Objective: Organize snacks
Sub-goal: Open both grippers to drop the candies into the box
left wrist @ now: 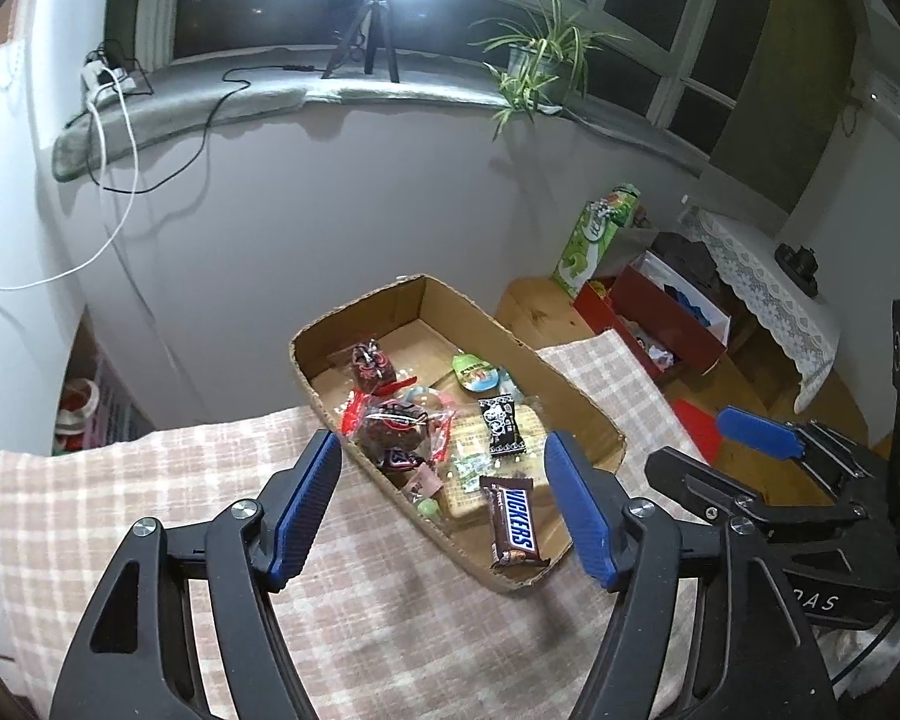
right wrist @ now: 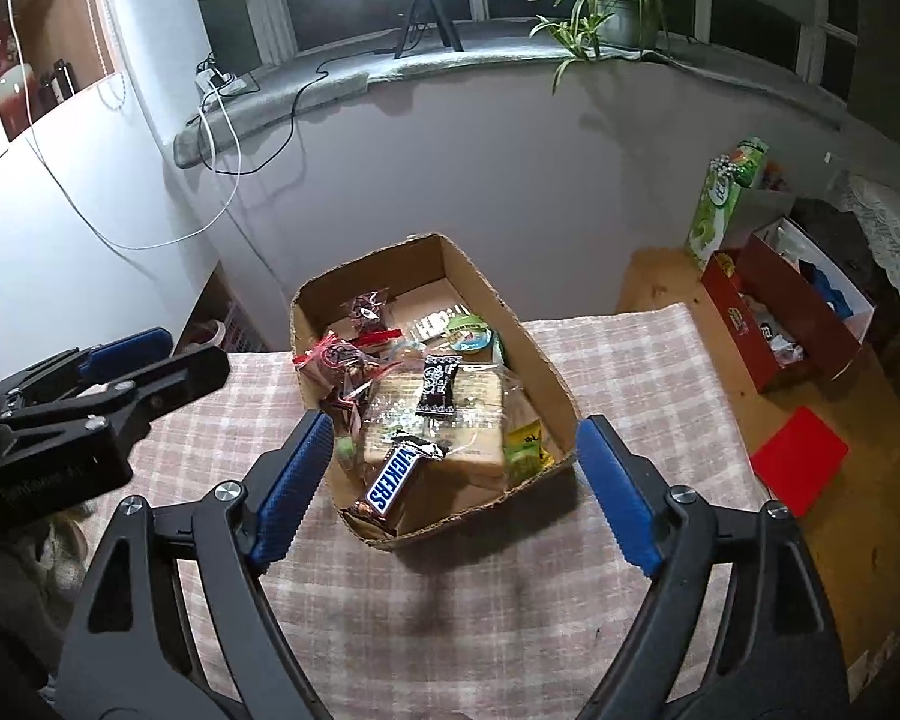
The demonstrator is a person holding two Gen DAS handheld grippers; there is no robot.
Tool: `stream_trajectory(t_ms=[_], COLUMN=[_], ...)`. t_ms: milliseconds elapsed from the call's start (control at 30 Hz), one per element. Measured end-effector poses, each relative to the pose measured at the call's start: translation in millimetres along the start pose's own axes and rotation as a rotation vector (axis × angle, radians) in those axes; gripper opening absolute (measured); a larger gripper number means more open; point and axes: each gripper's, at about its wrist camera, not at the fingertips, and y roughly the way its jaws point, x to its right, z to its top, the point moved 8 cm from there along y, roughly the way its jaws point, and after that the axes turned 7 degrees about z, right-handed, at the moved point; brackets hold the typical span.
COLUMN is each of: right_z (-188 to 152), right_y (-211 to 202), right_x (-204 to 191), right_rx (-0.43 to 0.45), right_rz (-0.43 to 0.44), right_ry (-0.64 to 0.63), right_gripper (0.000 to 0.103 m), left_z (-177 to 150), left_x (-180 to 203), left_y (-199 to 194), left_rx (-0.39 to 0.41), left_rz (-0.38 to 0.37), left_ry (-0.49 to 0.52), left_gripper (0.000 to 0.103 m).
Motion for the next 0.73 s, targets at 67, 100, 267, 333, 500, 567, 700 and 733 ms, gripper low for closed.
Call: stream_trajectory(t_ms=[67,100,267,333,500,567,700,733], right_z=[-0.1,0.0,0.0,0.0,0.5,0.5,0.8,0.7], right_y=[-1.5,-2.3,-3.3,-4.0,-3.9,-3.9,-4.9,-4.8], right_x=[0.5,0.5,0.6,0.7,1.3,1.4,2.1,2.3], right_rx=[0.003,0.005,0.004,0.005,0.005,0.004,0.006,0.005], right_rz=[-0.001,-0.002,-0.004,-0.004,-0.002,-0.003,-0.004,-0.003], right_ry=[0.002,0.003,0.003,0.003,0.002,0.001,0.002,0.003], right_gripper=[0.086,0.086,0.086,0.086,0.086,0.086,0.086,0.086], left_z=[0.5,0.5,1.2,1.0,0.3,0.3,1.0,1.0], left_x=[-1.2,-1.8,-2.9,-3.2,-3.0,-2.4,-1.7,-1.1], left_y=[-1.8,-2.7,-5.8,-6.4,-7.4,-7.7,-8.8,-9.0], left_rx=[0.004,0.007,0.012,0.012,0.007,0.008,0.009,0.008], left_rz=[0.013,0.017,0.024,0.027,0.033,0.039,0.035,0.034], left_ry=[-0.001,-0.002,-0.005,-0.006,-0.004,0.001,0.002,0.004], left_gripper=[0.070,0.070,0.070,0.070,0.070,0.070,0.071,0.071])
